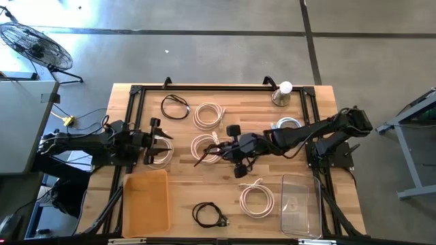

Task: Sort HDMI cables
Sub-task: Put the black HDMI cable into the orange bin

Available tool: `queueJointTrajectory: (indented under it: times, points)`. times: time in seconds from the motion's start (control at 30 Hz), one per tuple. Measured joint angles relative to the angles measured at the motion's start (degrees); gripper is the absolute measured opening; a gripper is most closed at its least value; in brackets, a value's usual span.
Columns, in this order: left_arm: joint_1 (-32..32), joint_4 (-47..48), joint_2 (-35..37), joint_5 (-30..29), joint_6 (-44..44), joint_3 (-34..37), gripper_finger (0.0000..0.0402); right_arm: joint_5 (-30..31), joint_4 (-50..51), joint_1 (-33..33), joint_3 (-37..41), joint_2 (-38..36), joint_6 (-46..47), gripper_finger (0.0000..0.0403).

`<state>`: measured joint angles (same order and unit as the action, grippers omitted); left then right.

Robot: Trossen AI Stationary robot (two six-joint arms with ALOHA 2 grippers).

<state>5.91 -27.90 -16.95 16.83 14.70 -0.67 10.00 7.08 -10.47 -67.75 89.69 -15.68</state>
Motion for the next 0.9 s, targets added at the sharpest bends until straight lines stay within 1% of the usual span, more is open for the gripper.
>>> queueJointTrajectory:
  times: [0.1,0.2,0.33,0.4,0.47,0.63,0.7,0.8,0.9]
  points:
    - [-1.6,-5.8,-5.9,-2.6,-0.3,-0.1,0.0197,-0.8,-2.6,-0.1,0.0,0.0,-0.4,0.0017]
    - [-4.9,-9.6,-13.1,-7.0,1.6,-1.7,0.0197,-2.2,-4.5,-0.1,0.0,0.0,-1.0,0.0017]
    - [-9.4,-13.6,-23.0,-9.6,4.3,-6.6,0.0198,-3.1,-5.9,-0.1,0.0,0.0,-1.5,0.0017]
    - [-10.9,-13.4,-27.7,-11.0,4.7,-9.2,0.0198,-3.3,-6.7,0.0,0.0,0.0,-1.5,0.0017]
    - [-11.9,-12.9,-32.9,-11.7,4.8,-12.2,0.0198,-4.9,-6.7,0.0,0.0,0.0,-1.4,0.0017]
    - [-13.3,-13.3,-44.2,-11.7,7.9,-20.5,0.0198,-6.4,-9.0,-0.1,1.7,0.0,-1.2,0.0017]
    - [-13.2,-12.9,-48.1,-9.9,9.2,-23.4,0.0198,-7.6,-9.7,-0.1,3.0,0.1,-0.4,0.0017]
    - [-13.1,-12.7,-52.6,-6.5,9.6,-27.5,0.0198,-7.4,-11.1,-0.2,4.8,0.1,0.2,0.0017]
    - [-13.1,-12.1,-55.9,-4.9,9.7,-30.3,0.0198,-7.3,-13.4,-0.5,6.5,0.1,0.1,0.0017]
